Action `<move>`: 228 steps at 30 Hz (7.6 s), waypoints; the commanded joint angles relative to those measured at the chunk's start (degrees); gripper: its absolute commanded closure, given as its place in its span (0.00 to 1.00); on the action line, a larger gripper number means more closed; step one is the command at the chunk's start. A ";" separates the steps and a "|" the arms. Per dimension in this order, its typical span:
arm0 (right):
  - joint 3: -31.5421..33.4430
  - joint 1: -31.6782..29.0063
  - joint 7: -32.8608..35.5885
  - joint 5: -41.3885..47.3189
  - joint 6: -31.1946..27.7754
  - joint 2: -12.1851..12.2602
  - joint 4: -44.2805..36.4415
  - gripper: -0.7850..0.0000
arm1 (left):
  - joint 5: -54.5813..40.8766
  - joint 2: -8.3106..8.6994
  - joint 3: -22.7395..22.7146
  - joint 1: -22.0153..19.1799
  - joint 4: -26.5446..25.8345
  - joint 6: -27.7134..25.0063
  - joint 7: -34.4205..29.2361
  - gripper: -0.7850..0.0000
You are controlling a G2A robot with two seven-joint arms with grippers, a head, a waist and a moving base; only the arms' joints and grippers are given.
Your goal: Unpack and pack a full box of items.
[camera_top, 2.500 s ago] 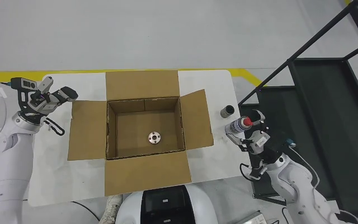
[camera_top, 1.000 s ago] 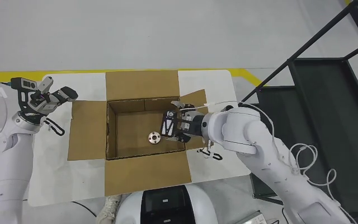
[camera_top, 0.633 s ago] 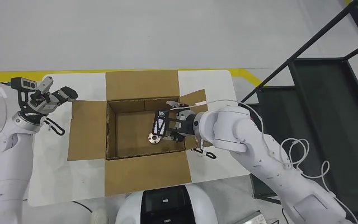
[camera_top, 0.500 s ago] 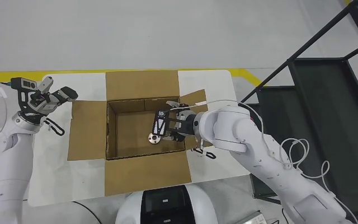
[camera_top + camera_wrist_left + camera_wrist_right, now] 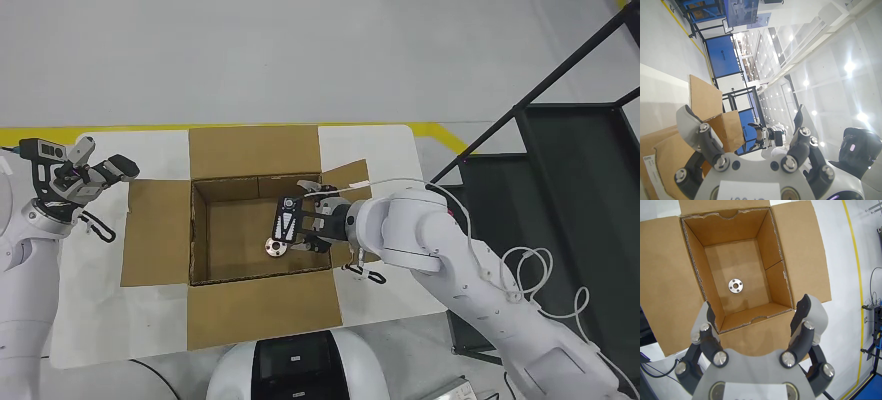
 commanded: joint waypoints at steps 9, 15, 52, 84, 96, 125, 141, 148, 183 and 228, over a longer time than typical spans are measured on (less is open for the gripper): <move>-0.02 0.01 0.00 0.00 0.01 0.00 0.00 0.00 | 0.00 0.00 0.00 0.00 0.00 0.00 0.00 0.00; -0.02 0.01 0.00 0.00 0.01 0.00 0.00 0.00 | 0.00 0.00 0.00 0.00 0.00 0.00 0.00 0.00; -28.78 22.97 -12.55 -0.51 -4.93 -12.81 41.58 0.00 | 0.00 0.00 0.00 0.00 0.00 0.00 0.00 0.00; -33.34 23.06 -18.88 1.50 -6.52 -18.37 56.55 0.00 | 0.00 0.00 0.00 0.00 0.00 0.00 0.00 0.00; -35.78 25.42 -19.87 2.70 -8.31 -23.69 66.80 0.00 | 0.00 0.00 0.00 0.00 0.00 0.00 0.00 0.00; -36.98 27.42 -15.80 -1.21 -4.26 -30.72 73.44 1.00 | 0.00 0.00 0.00 0.00 0.00 0.00 0.00 0.00; -25.45 19.30 -0.87 -5.73 1.02 -21.71 43.48 1.00 | 0.00 0.00 0.00 0.00 0.00 0.00 0.00 0.00; -22.90 16.46 0.44 -6.42 0.00 -19.97 39.10 1.00 | 0.00 0.00 0.00 0.00 0.00 0.00 0.00 0.00; -21.67 15.63 0.59 -4.94 -1.11 -19.56 36.94 1.00 | 0.00 0.00 0.00 0.00 0.00 0.00 0.00 0.00; 54.14 -49.31 -23.10 13.74 -27.41 3.77 -5.07 1.00 | 0.00 0.00 0.00 0.00 0.00 0.00 0.00 0.00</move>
